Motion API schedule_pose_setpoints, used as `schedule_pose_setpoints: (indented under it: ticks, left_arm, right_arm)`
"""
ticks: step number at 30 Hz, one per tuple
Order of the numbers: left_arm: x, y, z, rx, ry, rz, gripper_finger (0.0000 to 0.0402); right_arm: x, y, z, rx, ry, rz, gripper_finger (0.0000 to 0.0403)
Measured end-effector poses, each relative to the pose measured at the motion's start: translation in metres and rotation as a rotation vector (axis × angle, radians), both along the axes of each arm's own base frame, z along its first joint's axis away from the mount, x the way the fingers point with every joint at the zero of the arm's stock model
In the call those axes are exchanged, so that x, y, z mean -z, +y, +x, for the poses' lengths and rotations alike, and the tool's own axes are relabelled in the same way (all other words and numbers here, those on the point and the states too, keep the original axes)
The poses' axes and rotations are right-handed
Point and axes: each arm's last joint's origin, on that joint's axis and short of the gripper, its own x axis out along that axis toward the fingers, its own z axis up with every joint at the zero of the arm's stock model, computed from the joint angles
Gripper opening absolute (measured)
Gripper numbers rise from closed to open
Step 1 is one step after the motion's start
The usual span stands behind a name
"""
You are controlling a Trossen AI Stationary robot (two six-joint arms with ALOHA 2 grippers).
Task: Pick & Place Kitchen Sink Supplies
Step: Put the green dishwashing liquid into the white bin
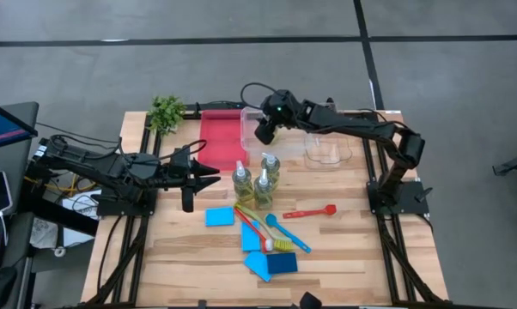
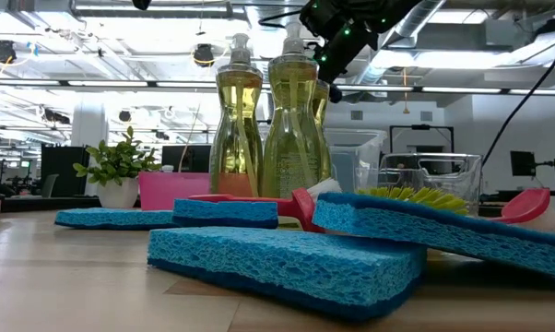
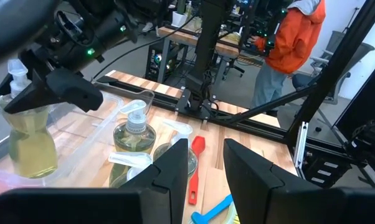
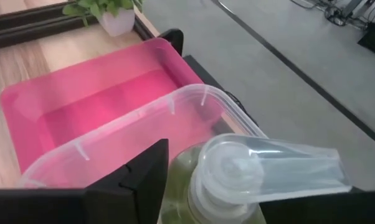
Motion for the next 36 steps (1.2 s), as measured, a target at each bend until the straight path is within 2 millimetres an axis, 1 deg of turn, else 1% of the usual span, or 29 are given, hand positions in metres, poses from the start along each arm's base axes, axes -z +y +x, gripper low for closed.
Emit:
schedule_pose_setpoints:
  ticks: [4,12,18,30,36]
  left_arm:
    - [0.0,0.0,0.0,0.0,0.0,0.0,0.0104]
    - [0.0,0.0,0.0,0.0,0.0,0.0,0.0104]
    - [0.0,0.0,0.0,0.0,0.0,0.0,0.0104]
    - [0.0,0.0,0.0,0.0,0.0,0.0,0.0104]
    - [0.0,0.0,0.0,0.0,0.001,0.0,0.0104]
  right_arm:
    - [-0.002,0.001,-0.003,0.011,0.018,-0.022,0.0201]
    - [-0.004,0.001,-0.009,0.023,0.06,-0.04,0.0213]
    - [-0.01,0.002,-0.015,0.024,0.06,-0.051,0.0214]
    - [-0.007,0.003,-0.019,0.004,0.123,-0.051,0.0216]
    - [-0.015,0.007,-0.025,-0.007,0.116,-0.064,0.0217]
